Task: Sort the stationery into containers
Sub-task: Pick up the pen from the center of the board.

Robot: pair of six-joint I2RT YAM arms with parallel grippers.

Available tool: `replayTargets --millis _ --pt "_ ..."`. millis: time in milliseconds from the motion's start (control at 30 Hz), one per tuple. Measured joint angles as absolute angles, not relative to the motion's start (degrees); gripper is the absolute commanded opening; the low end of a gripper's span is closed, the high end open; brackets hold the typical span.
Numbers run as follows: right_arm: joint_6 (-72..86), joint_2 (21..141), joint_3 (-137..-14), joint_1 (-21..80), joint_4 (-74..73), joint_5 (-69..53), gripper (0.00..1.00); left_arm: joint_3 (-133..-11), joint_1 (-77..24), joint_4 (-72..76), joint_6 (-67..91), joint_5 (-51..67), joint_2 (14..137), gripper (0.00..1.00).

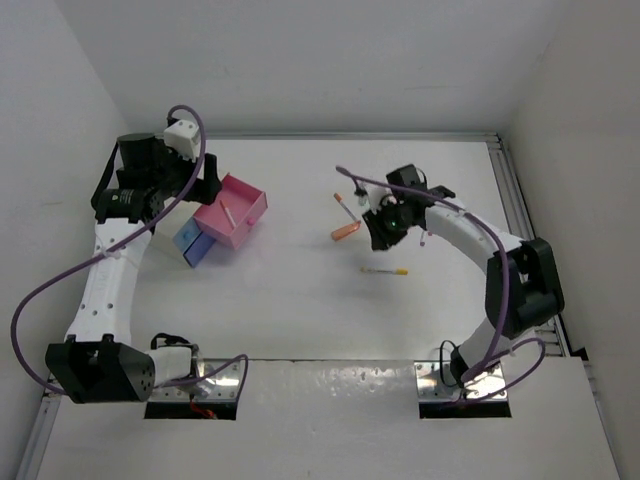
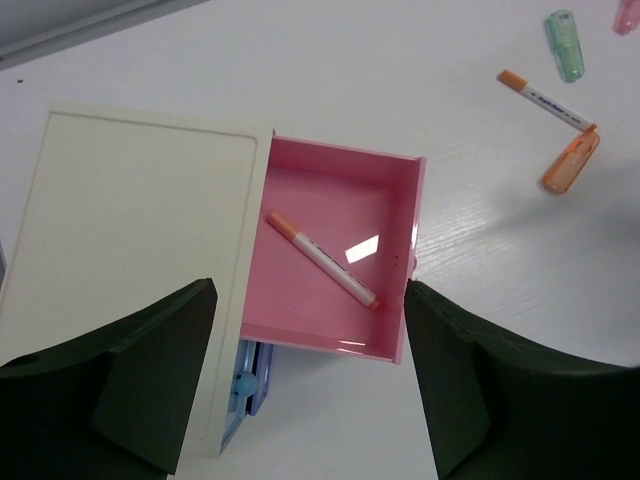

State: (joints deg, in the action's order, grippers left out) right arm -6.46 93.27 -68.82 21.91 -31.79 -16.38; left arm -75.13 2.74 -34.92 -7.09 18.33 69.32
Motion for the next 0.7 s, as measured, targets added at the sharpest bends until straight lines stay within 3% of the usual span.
replayTargets --millis 200,700 --pt "-17.9 94.2 -54.7 17.8 -36.6 -13.6 0.38 -74.1 1.2 -34.2 -8.6 19.6 68.9 0.82" --pt "-28.6 96.1 -50.3 15.9 -27.2 -10.4 0.38 -70.8 1.1 -32.9 -10.5 20.9 67.9 0.82"
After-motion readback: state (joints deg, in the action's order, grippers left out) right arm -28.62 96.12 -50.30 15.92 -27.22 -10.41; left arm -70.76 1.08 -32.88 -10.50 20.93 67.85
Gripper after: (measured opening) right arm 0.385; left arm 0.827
